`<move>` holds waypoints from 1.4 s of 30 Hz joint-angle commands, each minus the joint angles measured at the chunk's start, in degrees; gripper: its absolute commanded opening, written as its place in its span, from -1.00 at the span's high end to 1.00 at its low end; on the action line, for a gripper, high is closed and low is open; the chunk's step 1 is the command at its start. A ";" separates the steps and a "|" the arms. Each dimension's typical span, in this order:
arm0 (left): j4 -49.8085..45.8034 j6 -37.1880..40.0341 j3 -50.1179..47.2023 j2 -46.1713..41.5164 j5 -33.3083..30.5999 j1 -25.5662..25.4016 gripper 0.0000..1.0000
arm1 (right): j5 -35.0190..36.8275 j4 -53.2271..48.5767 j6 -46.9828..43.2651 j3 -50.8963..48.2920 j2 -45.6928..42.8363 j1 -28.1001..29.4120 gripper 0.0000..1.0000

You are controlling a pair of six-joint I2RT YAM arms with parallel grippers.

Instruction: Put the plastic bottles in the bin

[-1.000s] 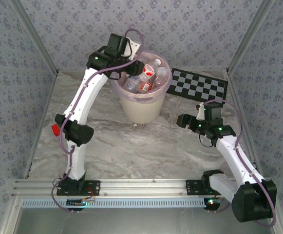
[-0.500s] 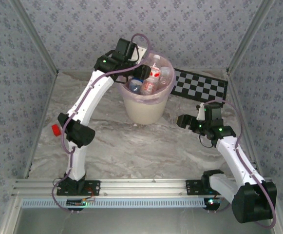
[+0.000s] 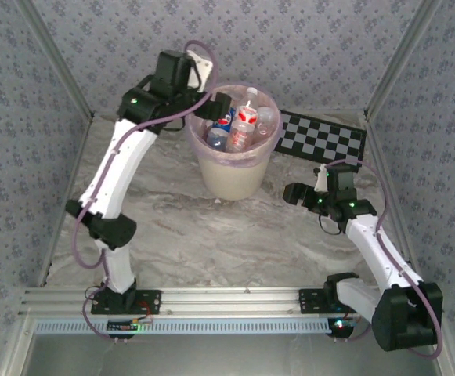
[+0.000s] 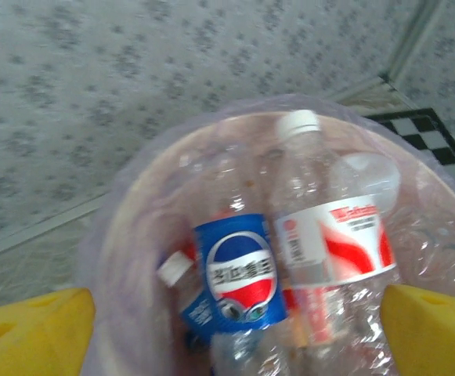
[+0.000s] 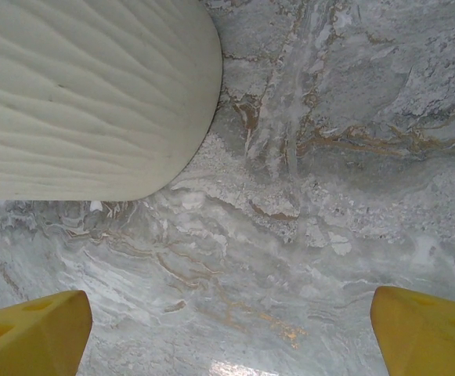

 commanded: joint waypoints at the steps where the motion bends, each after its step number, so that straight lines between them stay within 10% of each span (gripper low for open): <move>1: -1.09 -1.67 -9.13 -7.73 -8.57 3.67 -0.99 | -1.08 0.25 -1.54 2.92 1.05 -0.41 -0.88; 16: 13.91 -15.77 -69.81 -34.97 -2.05 40.54 -1.00 | -2.83 4.06 -1.34 3.68 7.06 -0.23 -0.88; 28: 16.41 -25.97 -87.48 -35.22 -12.45 40.22 -0.99 | -3.62 5.15 -2.63 2.52 9.38 -1.89 -0.88; 34: 20.55 -27.57 -91.50 -31.94 -7.69 39.96 -0.99 | -5.90 4.90 -3.97 6.73 14.34 -2.04 -0.88; 42: 21.13 -27.06 -93.29 -28.40 -8.24 38.55 -0.52 | -5.11 4.39 -3.53 7.24 13.69 -2.13 -0.88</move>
